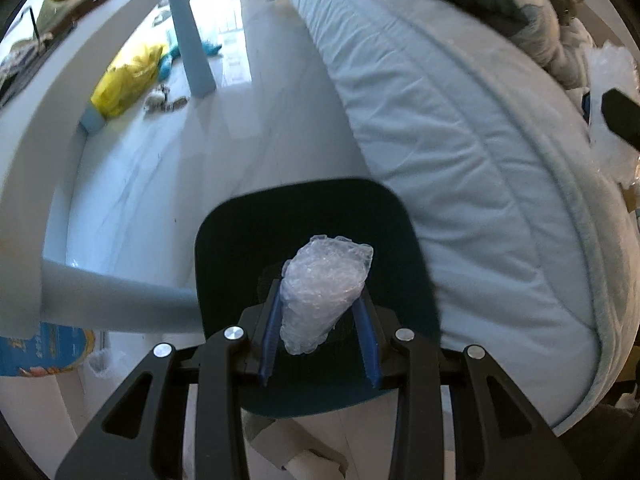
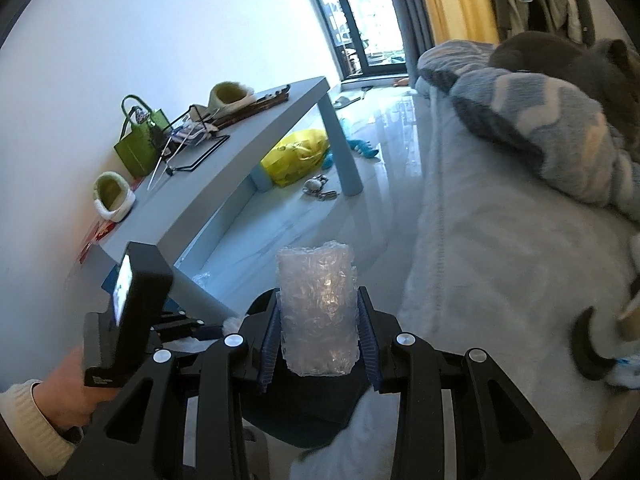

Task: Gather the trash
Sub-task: 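Open the right tool to drop the bubble wrap into the bin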

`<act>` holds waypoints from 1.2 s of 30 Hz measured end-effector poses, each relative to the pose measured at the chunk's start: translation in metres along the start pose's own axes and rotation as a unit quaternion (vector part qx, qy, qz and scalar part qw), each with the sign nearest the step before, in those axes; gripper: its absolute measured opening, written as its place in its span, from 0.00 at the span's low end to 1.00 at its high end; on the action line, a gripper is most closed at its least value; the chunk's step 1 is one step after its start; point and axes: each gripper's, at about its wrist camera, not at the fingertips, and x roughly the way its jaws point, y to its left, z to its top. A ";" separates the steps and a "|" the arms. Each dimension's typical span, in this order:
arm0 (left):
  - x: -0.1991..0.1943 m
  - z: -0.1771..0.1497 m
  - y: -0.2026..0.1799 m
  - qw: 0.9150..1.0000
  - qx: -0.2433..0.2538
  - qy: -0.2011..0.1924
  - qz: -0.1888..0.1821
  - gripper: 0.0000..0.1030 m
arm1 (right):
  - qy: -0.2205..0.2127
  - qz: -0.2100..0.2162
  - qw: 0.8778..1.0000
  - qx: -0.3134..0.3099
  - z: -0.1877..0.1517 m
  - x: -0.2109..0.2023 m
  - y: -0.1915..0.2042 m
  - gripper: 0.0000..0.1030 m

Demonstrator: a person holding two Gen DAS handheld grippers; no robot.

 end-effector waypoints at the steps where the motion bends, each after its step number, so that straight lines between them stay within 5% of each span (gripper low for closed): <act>1: 0.003 -0.001 0.003 1.000 -0.001 0.007 -0.002 0.36 | 0.003 0.002 1.000 -0.001 0.001 0.003 0.003 0.35; 6: 0.015 -0.009 0.015 0.999 -0.004 0.035 -0.006 0.38 | 0.018 0.012 1.000 -0.011 0.002 0.024 0.022 0.35; 9: 0.020 -0.015 0.020 0.999 -0.002 0.046 -0.003 0.47 | 0.030 0.013 0.999 -0.014 0.001 0.038 0.031 0.35; 16: 0.010 -0.019 0.034 1.000 0.000 0.027 0.010 0.59 | 0.059 0.017 0.998 0.001 -0.004 0.071 0.038 0.35; 27: -0.038 -0.013 0.057 0.998 -0.015 -0.050 0.030 0.59 | 0.113 -0.015 0.993 -0.005 -0.026 0.122 0.040 0.35; 36: -0.063 -0.008 0.064 0.996 -0.026 -0.076 0.027 0.50 | 0.151 -0.026 0.988 -0.014 -0.044 0.155 0.048 0.35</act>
